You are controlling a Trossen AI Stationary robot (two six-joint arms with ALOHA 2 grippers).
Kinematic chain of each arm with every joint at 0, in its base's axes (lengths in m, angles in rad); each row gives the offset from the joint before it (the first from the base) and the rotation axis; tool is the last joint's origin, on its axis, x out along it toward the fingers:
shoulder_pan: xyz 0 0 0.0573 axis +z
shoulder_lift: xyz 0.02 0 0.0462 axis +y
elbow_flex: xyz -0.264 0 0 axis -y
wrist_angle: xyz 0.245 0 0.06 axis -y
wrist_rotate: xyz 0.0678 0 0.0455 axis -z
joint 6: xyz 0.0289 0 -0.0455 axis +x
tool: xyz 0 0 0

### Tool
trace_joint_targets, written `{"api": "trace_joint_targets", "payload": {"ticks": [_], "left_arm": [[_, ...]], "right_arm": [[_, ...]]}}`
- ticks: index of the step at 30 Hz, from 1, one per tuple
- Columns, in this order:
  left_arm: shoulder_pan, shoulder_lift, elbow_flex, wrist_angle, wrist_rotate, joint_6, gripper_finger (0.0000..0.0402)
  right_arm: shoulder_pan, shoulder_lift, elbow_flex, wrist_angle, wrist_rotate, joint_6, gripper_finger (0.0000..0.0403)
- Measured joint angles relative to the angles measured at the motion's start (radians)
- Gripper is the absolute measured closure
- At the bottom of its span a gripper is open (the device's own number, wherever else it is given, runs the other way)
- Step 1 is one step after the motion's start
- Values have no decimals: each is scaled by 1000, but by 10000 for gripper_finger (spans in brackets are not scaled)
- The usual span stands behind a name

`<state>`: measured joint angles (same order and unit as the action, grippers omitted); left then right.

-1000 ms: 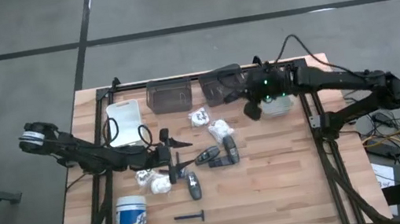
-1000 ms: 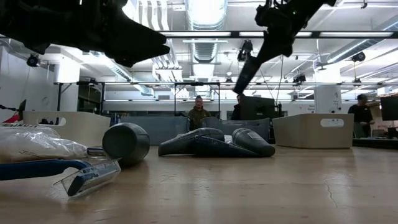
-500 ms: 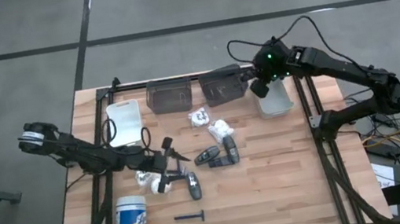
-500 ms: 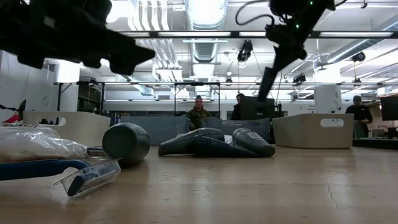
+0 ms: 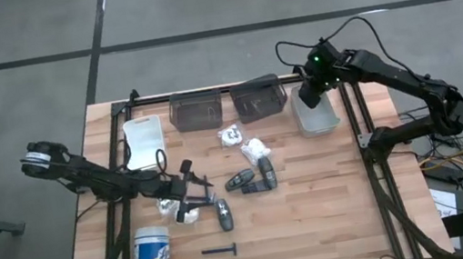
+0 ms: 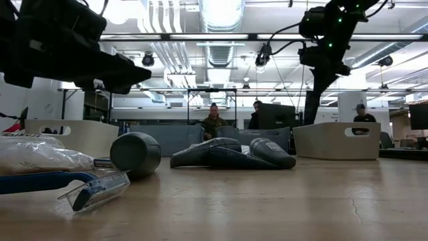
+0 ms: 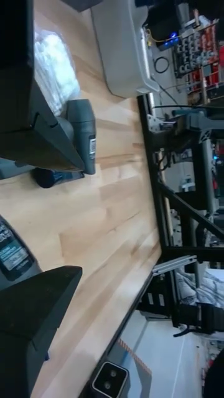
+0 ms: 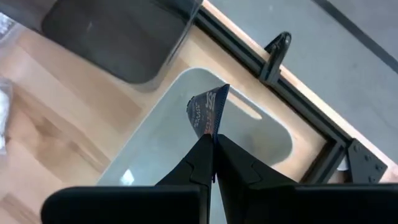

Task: Pick & Place Travel size toiletries
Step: Put the blue shave cream into the gray bin

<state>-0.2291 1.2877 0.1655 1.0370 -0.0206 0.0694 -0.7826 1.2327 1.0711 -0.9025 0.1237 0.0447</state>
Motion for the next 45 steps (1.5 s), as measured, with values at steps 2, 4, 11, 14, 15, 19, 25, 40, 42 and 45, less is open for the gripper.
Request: {"api": "trace_joint_targets", "payload": {"ticks": [2, 4, 11, 14, 15, 19, 25, 40, 42, 45], "left_arm": [[0, 0, -3, 2, -1, 1, 135], [0, 0, -3, 3, -1, 0, 135], [-1, 0, -1, 3, -1, -1, 135], [-1, 0, -1, 3, -1, -1, 135], [-1, 0, -1, 3, -1, -1, 135], [-1, 0, -1, 3, -2, -1, 135], [-1, 0, -1, 3, -3, -2, 135], [-1, 0, 0, 2, -3, -2, 135], [-1, 0, 0, 2, -3, -2, 135], [-1, 0, 0, 2, -3, -2, 135]], "right_arm": [[-3, 0, 2, -8, 9, 1, 392], [-14, 6, 1, -17, 11, 1, 393], [-75, 74, -24, -30, 34, 0, 391], [-111, 101, -33, -23, 34, -15, 393], [-123, 107, -37, -13, 34, -17, 393], [-168, 110, -76, 48, 33, -18, 391], [-205, 104, -137, 68, 10, -26, 392], [-204, 104, -140, 84, 7, -26, 361], [-204, 104, -140, 84, 7, -26, 348], [-204, 104, -140, 85, 7, -29, 324]]}}
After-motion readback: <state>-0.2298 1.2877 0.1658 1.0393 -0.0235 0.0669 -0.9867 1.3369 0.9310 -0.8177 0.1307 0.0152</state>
